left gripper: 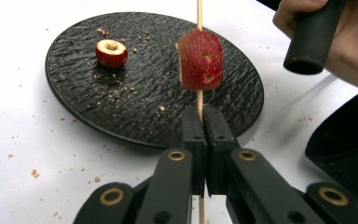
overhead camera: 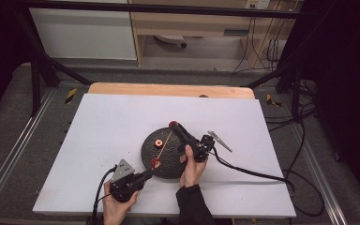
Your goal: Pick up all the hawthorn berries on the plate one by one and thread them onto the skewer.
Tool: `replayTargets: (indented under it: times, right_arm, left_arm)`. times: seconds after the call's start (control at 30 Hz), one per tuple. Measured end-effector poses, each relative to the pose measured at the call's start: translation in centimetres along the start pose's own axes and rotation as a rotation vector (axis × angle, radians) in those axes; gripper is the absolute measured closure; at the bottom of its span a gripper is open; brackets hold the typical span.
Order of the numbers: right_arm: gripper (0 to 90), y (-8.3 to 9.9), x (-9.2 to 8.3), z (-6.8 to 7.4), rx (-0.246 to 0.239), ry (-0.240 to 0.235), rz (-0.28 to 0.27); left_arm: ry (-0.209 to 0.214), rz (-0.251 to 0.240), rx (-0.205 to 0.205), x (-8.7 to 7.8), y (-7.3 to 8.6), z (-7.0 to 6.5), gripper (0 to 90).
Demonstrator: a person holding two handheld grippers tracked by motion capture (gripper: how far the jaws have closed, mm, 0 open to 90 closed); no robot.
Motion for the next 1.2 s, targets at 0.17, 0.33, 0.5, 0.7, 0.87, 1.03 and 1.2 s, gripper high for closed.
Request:
replayTargets:
  times: [0.17, 0.33, 0.5, 0.7, 0.87, 1.03, 1.2]
  right_arm:
    - [61.7, -0.1, -0.1, 0.2, -0.016, -0.002, -0.004]
    - [61.8, -0.1, -0.1, 0.2, -0.022, 0.0, -0.003]
    - [62.1, -0.2, -0.1, 0.2, -0.004, -0.005, -0.015]
    - [62.3, -0.4, 0.1, 0.0, -0.001, -0.009, -0.059]
    - [62.2, 0.6, 0.0, -0.2, 0.007, -0.009, -0.031]
    - [62.2, 1.2, -0.2, -0.1, -0.001, -0.009, -0.005]
    - [62.1, 1.6, -0.4, 0.1, -0.011, -0.012, 0.011]
  left_arm:
    - [0.001, 0.01, -0.008, 0.4, -0.3, -0.1, 88.4]
    - [0.0, 0.011, -0.004, 0.4, -0.4, -0.1, 88.4]
    - [-0.002, -0.005, -0.013, 0.2, -0.5, -0.2, 88.4]
    - [-0.014, -0.018, -0.035, 0.5, -1.0, -0.8, 88.5]
    - [-0.007, -0.011, -0.071, 0.8, -1.6, -0.6, 88.5]
    - [-0.008, -0.013, -0.066, 1.5, -2.3, -0.5, 88.5]
    - [-0.001, -0.019, -0.062, 2.0, -3.2, -0.5, 88.5]
Point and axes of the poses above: each handheld gripper's, and its own axes: x roughly forward along the jaws, y roughly out of its underside, z roughly to its left, the point moved 10 cm from there along x, roughly forward along the jaws, and after that the axes turned 13 degrees about -y, right-handed, at the moved point
